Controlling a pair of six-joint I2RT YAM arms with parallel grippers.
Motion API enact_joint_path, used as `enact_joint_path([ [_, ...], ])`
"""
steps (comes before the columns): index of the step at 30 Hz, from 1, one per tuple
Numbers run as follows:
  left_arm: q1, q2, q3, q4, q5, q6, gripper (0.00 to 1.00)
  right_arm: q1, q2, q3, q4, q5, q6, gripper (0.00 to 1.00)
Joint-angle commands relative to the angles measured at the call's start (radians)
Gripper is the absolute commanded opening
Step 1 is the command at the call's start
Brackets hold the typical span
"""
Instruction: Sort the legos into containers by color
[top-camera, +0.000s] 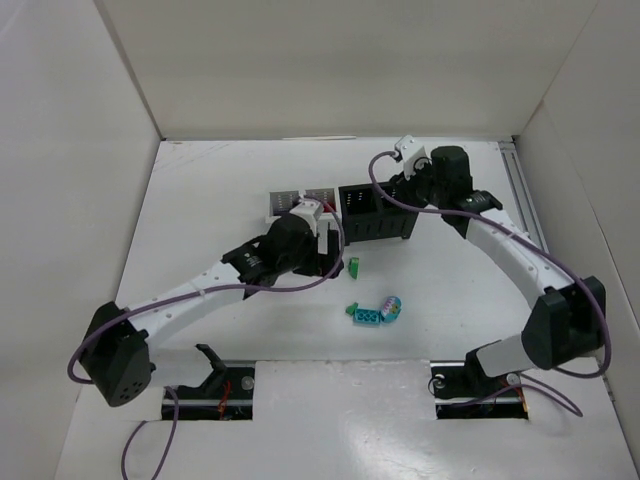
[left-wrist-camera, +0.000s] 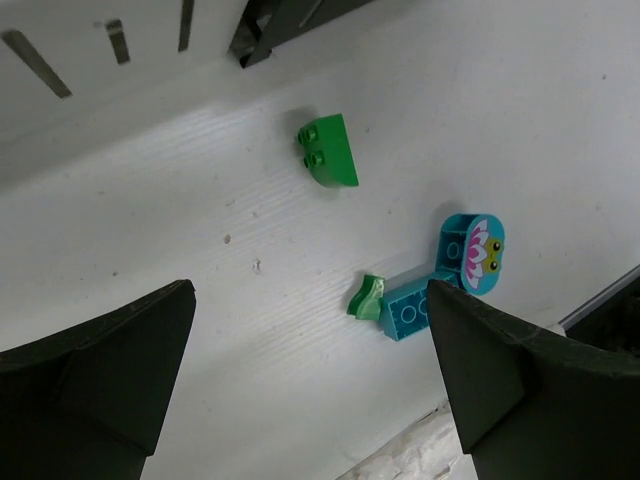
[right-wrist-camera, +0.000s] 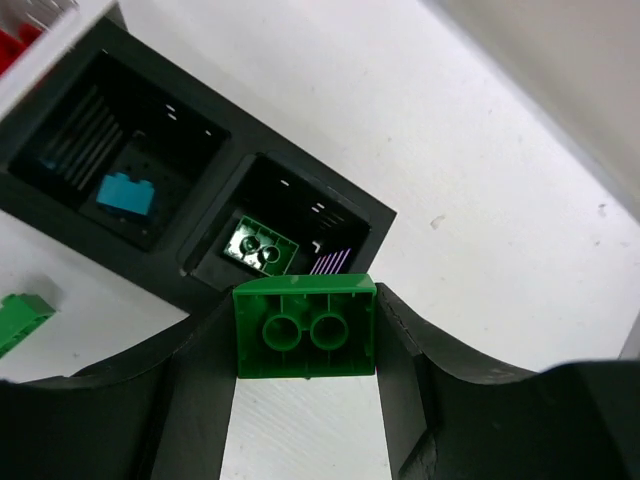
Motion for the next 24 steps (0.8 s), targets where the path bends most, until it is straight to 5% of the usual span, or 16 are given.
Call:
enact_joint_path([
  [1,-0.030,0.041,0.054,0.035,-0.008,0.017,1.00,-0.021,0.079,0.076,0.015,-0.074,-0.022,0.25],
  [5,-0.055,0.114,0.064,0.062,-0.017,0.017,0.99,-0.030,0.113,0.085,0.024,-0.116,-0.032,0.34],
  [9,-0.065,0.173,0.074,0.088,-0.060,-0.007,0.96,-0.039,0.101,0.076,0.015,-0.134,-0.032,0.78],
  [10,-0.076,0.188,0.075,0.088,-0.076,-0.007,0.96,-0.039,0.101,0.076,0.015,-0.134,-0.032,0.82],
  [24,-0.190,0.521,0.248,0.101,-0.412,-0.119,0.78,-0.126,-0.146,-0.056,-0.064,-0.192,-0.041,0.91],
])
